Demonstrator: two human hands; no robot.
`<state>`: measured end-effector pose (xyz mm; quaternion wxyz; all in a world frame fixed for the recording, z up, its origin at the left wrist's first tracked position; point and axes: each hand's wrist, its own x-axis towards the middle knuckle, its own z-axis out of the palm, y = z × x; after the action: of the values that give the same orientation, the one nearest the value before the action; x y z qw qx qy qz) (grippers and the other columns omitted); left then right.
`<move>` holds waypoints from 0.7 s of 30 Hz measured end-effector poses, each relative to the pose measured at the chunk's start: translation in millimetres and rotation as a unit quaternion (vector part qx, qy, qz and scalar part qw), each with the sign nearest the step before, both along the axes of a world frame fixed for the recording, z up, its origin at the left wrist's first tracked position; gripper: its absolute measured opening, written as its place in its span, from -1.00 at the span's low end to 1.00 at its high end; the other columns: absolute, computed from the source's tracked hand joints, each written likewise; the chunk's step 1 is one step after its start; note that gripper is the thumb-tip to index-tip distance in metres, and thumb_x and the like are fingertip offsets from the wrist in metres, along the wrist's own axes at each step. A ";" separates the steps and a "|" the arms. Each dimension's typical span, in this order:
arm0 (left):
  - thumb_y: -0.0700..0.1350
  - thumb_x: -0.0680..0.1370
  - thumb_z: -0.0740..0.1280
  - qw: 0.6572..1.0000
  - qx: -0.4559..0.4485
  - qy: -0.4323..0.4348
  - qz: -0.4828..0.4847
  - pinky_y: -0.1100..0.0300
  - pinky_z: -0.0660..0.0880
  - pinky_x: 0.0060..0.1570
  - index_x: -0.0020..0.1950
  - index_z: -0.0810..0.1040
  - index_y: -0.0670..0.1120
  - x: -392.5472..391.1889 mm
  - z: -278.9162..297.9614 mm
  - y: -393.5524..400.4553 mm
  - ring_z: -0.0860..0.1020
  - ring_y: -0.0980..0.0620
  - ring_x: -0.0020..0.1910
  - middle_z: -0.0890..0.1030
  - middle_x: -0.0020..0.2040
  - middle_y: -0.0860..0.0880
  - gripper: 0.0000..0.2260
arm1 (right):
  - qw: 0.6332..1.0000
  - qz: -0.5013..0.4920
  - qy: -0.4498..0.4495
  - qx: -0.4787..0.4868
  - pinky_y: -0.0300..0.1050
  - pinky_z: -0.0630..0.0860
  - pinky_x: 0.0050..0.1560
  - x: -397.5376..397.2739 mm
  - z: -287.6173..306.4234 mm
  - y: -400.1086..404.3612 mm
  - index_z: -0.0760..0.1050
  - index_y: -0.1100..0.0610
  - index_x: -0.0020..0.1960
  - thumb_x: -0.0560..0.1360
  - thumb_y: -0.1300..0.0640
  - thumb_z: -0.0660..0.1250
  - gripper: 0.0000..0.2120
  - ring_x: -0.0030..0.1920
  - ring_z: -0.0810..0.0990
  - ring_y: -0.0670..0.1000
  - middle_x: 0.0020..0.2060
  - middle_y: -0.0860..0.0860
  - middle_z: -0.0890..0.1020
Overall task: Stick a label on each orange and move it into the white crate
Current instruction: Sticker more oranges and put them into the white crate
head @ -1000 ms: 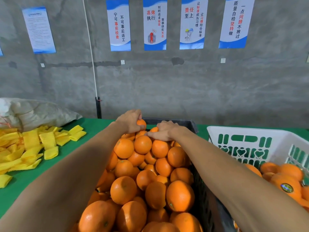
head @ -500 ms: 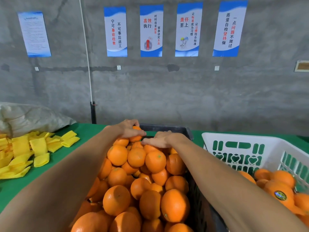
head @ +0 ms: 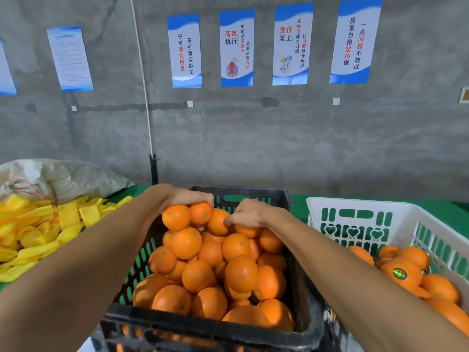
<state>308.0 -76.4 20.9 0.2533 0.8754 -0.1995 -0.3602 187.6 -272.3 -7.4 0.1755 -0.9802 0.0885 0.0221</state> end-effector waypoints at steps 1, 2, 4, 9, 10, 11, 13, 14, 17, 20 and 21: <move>0.38 0.38 0.41 1.000 0.007 0.007 -0.009 -0.16 0.53 0.38 0.23 0.70 -0.13 -10.6 0.6 8.2 0.69 -0.16 0.10 0.72 0.20 -0.17 -0.32 | 1.000 -0.005 0.003 0.031 0.05 0.62 0.03 -7.1 1.2 5.9 0.64 0.06 0.01 0.28 -0.34 0.35 -0.46 -0.06 0.64 0.14 0.01 0.10 0.66; 0.37 0.41 0.39 1.000 0.007 0.008 -0.017 -0.17 0.51 0.39 0.25 0.70 -0.13 -22.9 2.3 14.4 0.68 -0.16 0.12 0.71 0.21 -0.16 -0.34 | 0.998 -0.009 0.008 0.056 0.06 0.61 0.01 -15.4 1.6 13.0 0.62 0.08 0.02 0.23 -0.37 0.35 -0.41 -0.06 0.65 0.15 0.01 0.11 0.65; 0.37 0.40 0.37 1.000 -0.004 -0.010 -0.021 -0.17 0.55 0.35 0.20 0.72 -0.10 -51.6 6.9 21.1 0.69 -0.18 0.13 0.73 0.17 -0.14 -0.36 | 0.997 -0.005 0.003 0.072 0.04 0.59 -0.04 -32.4 -0.6 25.1 0.61 0.10 0.00 0.19 -0.39 0.31 -0.36 -0.05 0.64 0.16 0.01 0.13 0.65; 0.49 0.29 0.41 0.998 -0.018 -0.059 -0.013 -0.24 0.59 0.24 0.25 0.66 0.10 -117.9 14.1 19.0 0.70 -0.23 0.13 0.73 0.16 -0.11 -0.32 | 0.986 -0.024 0.022 0.161 0.19 0.55 0.28 -84.1 10.1 29.2 0.54 0.05 0.36 0.44 -0.42 0.22 -0.30 0.13 0.66 0.17 0.24 0.11 0.63; 0.50 0.25 0.43 0.997 -0.021 -0.072 0.005 -0.26 0.60 0.20 0.27 0.62 0.14 -126.2 11.3 21.0 0.71 -0.25 0.11 0.72 0.17 -0.11 -0.30 | 0.983 -0.024 0.039 0.180 0.18 0.59 0.24 -94.7 11.1 30.7 0.50 0.07 0.39 0.47 -0.40 0.22 -0.30 0.10 0.69 0.18 0.26 0.14 0.63; 0.52 0.24 0.42 0.996 -0.031 -0.083 0.014 -0.26 0.60 0.20 0.29 0.59 0.16 -133.3 7.5 24.5 0.71 -0.25 0.10 0.71 0.18 -0.11 -0.27 | 0.975 -0.024 0.057 0.214 0.15 0.63 0.15 -104.5 9.6 33.1 0.43 0.09 0.41 0.49 -0.37 0.23 -0.32 0.04 0.73 0.18 0.27 0.18 0.62; 0.59 0.23 0.38 0.993 -0.053 -0.107 0.012 -0.26 0.56 0.28 0.35 0.56 0.18 -142.2 2.0 35.0 0.68 -0.21 0.16 0.68 0.25 -0.07 -0.19 | 0.961 -0.022 0.065 0.268 0.04 0.68 -0.09 -124.2 5.2 40.1 0.36 0.10 0.38 0.52 -0.32 0.24 -0.38 -0.08 0.76 0.21 0.21 0.22 0.62; 0.64 0.23 0.35 0.990 -0.061 -0.124 0.006 -0.24 0.53 0.32 0.38 0.56 0.18 -146.7 0.1 41.1 0.66 -0.17 0.20 0.66 0.28 -0.03 -0.15 | 0.964 -0.019 0.040 0.261 0.03 0.67 -0.14 -133.4 2.9 41.4 0.42 0.12 0.30 0.52 -0.32 0.24 -0.41 -0.10 0.76 0.23 0.13 0.19 0.64; 0.69 0.25 0.27 0.982 -0.034 -0.187 -0.016 -0.18 0.48 0.39 0.34 0.62 0.13 -159.6 -1.1 57.1 0.61 -0.11 0.26 0.63 0.30 0.02 -0.13 | 0.986 -0.003 -0.076 0.149 0.18 0.66 0.01 -151.7 0.2 47.1 0.58 0.18 0.03 0.54 -0.34 0.19 -0.43 -0.05 0.68 0.18 -0.03 0.13 0.65; 0.52 0.46 0.29 0.971 -0.027 -0.228 -0.061 -0.07 0.47 0.33 0.07 0.71 0.09 -183.4 11.8 67.6 0.60 -0.05 0.20 0.68 0.16 0.07 -0.44 | 0.985 -0.006 -0.118 0.128 0.16 0.57 0.13 -171.2 1.5 57.8 0.59 0.11 0.04 0.54 -0.37 0.14 -0.43 0.06 0.60 0.13 0.07 0.11 0.64; 0.43 0.48 0.35 0.966 -0.046 -0.245 -0.071 -0.05 0.49 0.29 -0.01 0.70 0.10 -192.9 19.5 68.9 0.62 -0.05 0.15 0.69 0.06 0.07 -0.56 | 0.984 -0.018 -0.137 0.117 0.12 0.54 0.13 -178.0 1.1 61.9 0.57 0.05 0.08 0.53 -0.39 0.10 -0.44 0.08 0.58 0.13 0.12 0.10 0.62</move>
<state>115.1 -7.5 40.3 0.2107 0.9077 -0.3338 -0.1422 9.6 -210.4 -6.3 0.2995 -0.9451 0.0778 -0.1050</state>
